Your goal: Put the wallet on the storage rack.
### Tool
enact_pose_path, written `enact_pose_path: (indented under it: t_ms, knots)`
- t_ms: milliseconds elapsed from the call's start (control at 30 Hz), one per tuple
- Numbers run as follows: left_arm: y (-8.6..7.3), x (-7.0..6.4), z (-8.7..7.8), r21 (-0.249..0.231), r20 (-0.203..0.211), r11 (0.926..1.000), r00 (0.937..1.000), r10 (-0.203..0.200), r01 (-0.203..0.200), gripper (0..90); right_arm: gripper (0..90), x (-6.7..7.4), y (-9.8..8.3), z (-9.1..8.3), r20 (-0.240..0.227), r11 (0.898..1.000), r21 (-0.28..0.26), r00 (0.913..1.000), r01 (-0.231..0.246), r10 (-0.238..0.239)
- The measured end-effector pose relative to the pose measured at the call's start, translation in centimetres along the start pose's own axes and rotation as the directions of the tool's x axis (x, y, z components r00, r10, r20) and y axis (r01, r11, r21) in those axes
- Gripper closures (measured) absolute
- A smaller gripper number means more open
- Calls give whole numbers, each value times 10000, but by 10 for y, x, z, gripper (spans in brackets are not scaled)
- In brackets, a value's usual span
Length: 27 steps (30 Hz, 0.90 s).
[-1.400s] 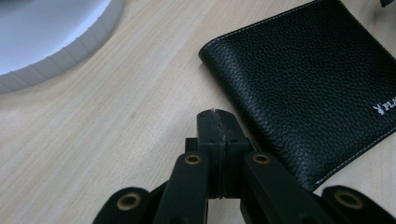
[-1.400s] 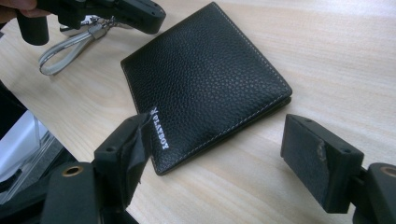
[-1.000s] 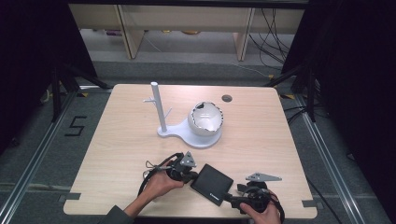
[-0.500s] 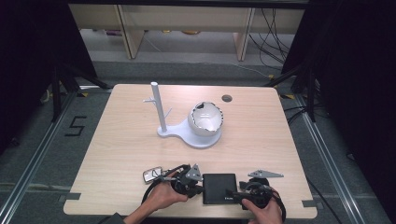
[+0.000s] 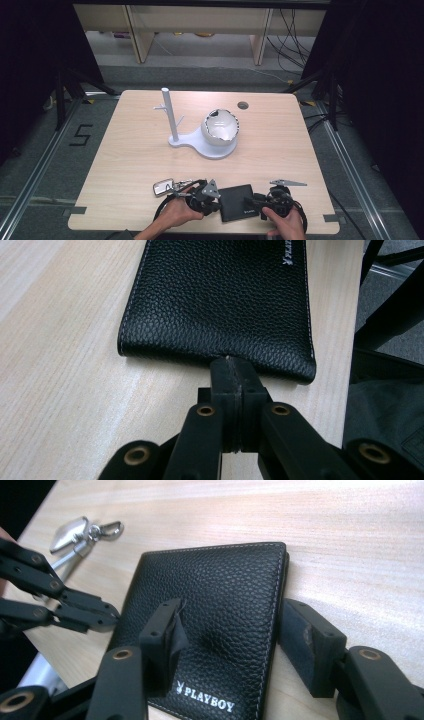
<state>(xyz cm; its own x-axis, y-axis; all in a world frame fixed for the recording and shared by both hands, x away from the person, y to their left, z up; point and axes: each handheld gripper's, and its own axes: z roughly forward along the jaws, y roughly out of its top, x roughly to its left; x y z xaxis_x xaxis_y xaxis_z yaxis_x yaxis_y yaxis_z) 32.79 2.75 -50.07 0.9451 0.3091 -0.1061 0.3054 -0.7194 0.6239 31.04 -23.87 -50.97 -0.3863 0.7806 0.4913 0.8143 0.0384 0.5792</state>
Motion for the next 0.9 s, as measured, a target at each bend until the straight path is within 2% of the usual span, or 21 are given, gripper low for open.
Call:
enact_pose_path:
  t_ms: [33,67,100,133,233,267,300,333,367,400,433,467,567,633,733,800,867,900]
  knots:
    - [0,0,0,0,0,10000,10000,0,0,890,449,0,0,0,0,10000,0,10000,0,0]
    - [0,0,1,36,-54,9999,9999,98,-98,890,452,-2,-1,-1,-194,9991,-103,9989,-418,416]
    - [0,0,1,36,-54,9999,9999,98,-98,890,452,-2,-1,-1,-194,9991,-103,9989,-418,416]
    - [0,-1,1,52,-118,9999,9999,125,-125,890,458,0,-3,-2,-398,9921,-162,9915,-1247,1240]
    - [0,-2,1,95,-175,9997,9996,227,-225,891,479,-4,-6,-2,-470,9922,-357,9919,-1197,1179]
    - [0,-2,1,76,-160,9998,9997,199,-198,890,543,-6,-7,-2,-669,9916,-575,9915,-1158,1119]
    - [0,-2,1,67,-150,9998,9997,177,-176,890,543,-6,-7,-2,-669,9916,-575,9915,-1158,1119]
    - [0,-3,1,135,-170,9995,9994,288,-285,890,636,-1,-7,-4,-1428,9786,-431,9707,-2012,1933]
    - [0,-3,1,135,-170,9995,9994,288,-285,890,636,-1,-7,-4,-1428,9786,-431,9707,-2012,1933]
    - [1,-4,1,118,-131,9996,9996,249,-248,890,636,2,-6,-3,-1462,9818,-498,9737,-1834,1745]
    - [1,-4,1,146,-172,9995,9994,288,-286,889,645,2,-5,-3,-1221,9898,-713,9860,-1232,1139]
    - [1,-4,1,122,-114,9995,9995,287,-286,885,686,4,-2,-5,-1378,9900,-837,9853,-1133,1011]
    - [1,-4,0,241,-171,9987,9989,444,-440,879,706,5,-1,-7,-1442,9899,-935,9852,-1067,926]
    - [1,-5,0,191,-205,9990,9989,413,-409,865,732,7,-1,-8,-1628,9899,-1007,9832,-995,822]
    - [0,-5,-2,192,-322,9991,9988,374,-368,805,755,10,0,-9,-1810,9897,-1126,9812,-883,669]
    - [0,-3,-5,245,-340,9984,9981,521,-513,740,767,14,2,-10,-1982,9909,-1162,9792,-682,441]
    - [0,-5,-12,-97,-447,9993,9984,344,-348,658,785,16,5,-10,-2250,9901,-1376,9744,-281,-36]
    - [0,-5,-12,-97,-447,9993,9984,344,-348,616,785,16,5,-10,-2250,9901,-1376,9744,-281,-36]
